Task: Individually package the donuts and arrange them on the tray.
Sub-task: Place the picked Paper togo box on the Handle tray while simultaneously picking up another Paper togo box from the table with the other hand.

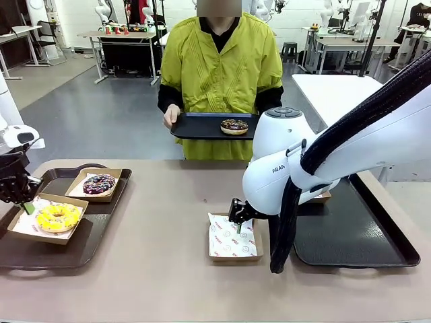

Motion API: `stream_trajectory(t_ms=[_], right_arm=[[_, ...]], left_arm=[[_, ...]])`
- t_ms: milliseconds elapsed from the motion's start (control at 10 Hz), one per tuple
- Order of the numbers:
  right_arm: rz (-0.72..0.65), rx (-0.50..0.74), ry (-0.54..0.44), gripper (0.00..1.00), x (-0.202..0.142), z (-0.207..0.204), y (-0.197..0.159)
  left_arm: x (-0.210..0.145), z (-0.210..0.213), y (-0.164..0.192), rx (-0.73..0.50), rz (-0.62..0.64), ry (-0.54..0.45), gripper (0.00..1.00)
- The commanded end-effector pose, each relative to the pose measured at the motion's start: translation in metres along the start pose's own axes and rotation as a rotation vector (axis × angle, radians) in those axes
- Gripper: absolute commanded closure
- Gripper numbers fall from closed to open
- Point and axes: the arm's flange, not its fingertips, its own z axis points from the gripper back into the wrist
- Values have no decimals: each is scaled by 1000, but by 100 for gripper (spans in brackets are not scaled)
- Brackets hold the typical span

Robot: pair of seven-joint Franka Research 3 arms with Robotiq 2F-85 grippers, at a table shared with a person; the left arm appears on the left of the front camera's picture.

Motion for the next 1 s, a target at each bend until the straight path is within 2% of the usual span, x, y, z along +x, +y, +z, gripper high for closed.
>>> stream_trajectory(t_ms=[0,500,600,700,800,900], right_arm=[[7,0,-22,0,4,-4,5],[16,10,-25,0,4,-5,4],[24,11,-25,56,4,-6,4],[27,11,-24,57,4,-5,4],[23,13,-22,100,4,-5,4],[19,13,-20,100,4,-4,4]], left_arm=[[-4,-8,-4,47,-6,-55,99],[-3,-14,-6,73,-20,-54,99],[-3,-15,-6,72,-26,-51,95],[-3,-14,-6,67,-29,-44,45],[-3,-14,-6,63,-29,-41,41],[-3,-12,-6,60,-30,-40,0]])
